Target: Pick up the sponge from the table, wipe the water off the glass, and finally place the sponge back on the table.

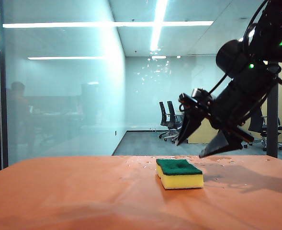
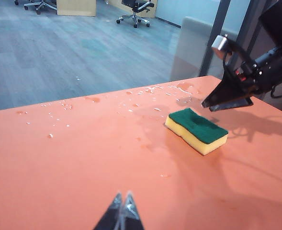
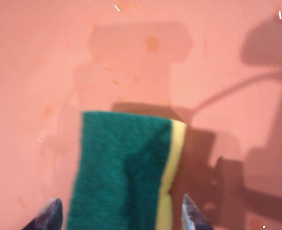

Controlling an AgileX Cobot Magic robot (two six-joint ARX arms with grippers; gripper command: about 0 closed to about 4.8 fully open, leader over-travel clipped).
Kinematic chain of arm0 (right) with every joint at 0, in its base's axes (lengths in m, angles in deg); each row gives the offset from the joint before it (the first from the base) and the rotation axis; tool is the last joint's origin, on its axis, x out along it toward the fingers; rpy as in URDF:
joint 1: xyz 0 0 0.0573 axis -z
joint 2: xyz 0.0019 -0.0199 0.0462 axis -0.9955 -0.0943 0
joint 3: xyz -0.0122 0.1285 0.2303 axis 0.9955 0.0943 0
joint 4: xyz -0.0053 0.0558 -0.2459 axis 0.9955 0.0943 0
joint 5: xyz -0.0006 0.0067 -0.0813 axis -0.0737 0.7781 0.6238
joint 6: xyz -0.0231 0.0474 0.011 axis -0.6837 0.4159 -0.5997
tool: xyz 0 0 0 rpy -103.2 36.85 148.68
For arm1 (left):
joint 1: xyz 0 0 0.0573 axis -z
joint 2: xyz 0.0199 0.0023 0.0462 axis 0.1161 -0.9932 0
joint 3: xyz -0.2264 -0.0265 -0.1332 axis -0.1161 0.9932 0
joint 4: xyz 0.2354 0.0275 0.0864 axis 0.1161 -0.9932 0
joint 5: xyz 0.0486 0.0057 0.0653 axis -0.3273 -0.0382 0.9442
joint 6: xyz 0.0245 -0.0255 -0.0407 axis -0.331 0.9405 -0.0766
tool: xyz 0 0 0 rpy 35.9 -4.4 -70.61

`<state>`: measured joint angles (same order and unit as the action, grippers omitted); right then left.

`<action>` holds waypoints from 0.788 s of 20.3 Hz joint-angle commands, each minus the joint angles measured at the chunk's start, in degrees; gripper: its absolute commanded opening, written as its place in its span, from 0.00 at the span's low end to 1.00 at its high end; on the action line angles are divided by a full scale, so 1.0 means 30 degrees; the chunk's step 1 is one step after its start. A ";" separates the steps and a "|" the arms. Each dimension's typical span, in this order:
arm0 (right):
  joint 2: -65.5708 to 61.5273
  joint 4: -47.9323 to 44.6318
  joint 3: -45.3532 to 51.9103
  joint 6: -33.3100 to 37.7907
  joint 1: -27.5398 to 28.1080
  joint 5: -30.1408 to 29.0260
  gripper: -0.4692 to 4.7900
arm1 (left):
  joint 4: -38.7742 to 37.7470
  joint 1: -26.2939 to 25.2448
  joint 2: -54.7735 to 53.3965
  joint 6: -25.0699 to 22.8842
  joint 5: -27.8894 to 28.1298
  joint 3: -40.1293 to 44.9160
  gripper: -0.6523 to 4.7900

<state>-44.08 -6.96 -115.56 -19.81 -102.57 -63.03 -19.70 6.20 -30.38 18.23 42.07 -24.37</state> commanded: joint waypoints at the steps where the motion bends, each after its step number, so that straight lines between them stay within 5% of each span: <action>1: -0.0678 -0.0146 -0.0080 -0.0073 -0.0044 -0.0474 0.70 | -0.0029 0.0007 -0.0022 -0.0066 -0.0087 -0.0066 0.11; 14: -0.2266 -0.1333 -0.0080 -0.0036 -0.0962 0.0007 0.67 | -0.0036 0.0000 -0.0022 -0.0066 -0.0080 -0.0066 0.11; 16: -0.2273 -0.1319 -0.0080 -0.0044 -0.0962 0.0386 0.56 | -0.0036 0.0000 -0.0022 -0.0066 -0.0087 -0.0066 0.11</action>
<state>-50.83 -10.87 -115.60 -19.84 -105.43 -62.92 -19.70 6.20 -30.35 18.23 42.07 -24.37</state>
